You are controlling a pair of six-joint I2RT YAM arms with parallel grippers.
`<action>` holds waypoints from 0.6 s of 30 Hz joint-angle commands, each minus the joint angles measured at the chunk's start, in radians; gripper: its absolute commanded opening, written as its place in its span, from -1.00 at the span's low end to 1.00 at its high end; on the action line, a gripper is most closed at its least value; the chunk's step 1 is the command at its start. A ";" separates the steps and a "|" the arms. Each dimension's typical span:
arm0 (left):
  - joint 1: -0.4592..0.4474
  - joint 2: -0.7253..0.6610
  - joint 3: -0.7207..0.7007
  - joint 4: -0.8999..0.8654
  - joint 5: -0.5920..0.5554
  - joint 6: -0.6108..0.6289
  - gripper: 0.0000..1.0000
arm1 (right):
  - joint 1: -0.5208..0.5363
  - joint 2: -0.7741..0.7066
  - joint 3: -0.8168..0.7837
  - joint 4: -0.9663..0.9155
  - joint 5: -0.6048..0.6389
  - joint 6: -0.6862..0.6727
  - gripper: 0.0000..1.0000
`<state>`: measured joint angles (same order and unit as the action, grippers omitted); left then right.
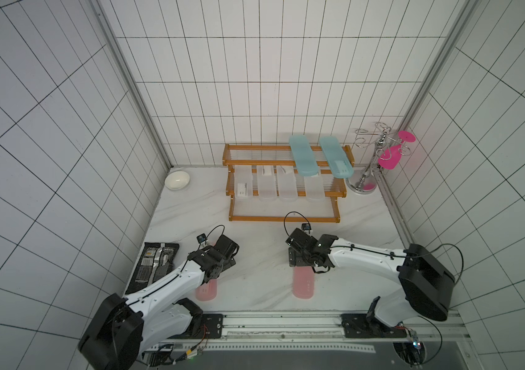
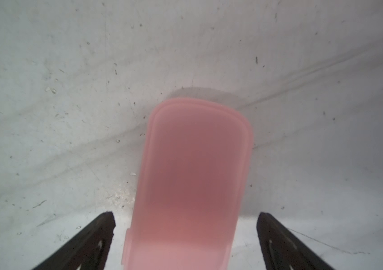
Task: Place the pencil cases on the shelf according to color
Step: Adjust the pencil case at the center of the board.
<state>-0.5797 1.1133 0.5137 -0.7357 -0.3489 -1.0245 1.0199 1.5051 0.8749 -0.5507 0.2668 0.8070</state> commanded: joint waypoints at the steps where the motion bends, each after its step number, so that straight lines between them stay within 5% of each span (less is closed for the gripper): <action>1: -0.068 0.070 0.018 0.065 0.122 -0.010 0.95 | -0.019 -0.084 -0.049 -0.035 0.045 -0.014 0.98; 4: -0.132 0.081 0.091 -0.012 0.017 -0.064 0.95 | -0.020 -0.153 -0.083 -0.036 0.031 -0.010 0.98; 9: -0.077 -0.039 0.105 -0.130 -0.080 -0.069 0.95 | -0.016 -0.233 -0.121 -0.023 -0.006 0.008 0.98; 18: 0.034 -0.280 -0.033 -0.120 -0.055 -0.041 0.95 | 0.083 -0.190 -0.109 -0.011 -0.006 0.123 0.98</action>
<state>-0.5556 0.8421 0.5037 -0.8398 -0.3992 -1.0657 1.0649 1.2854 0.7555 -0.5385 0.2462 0.8566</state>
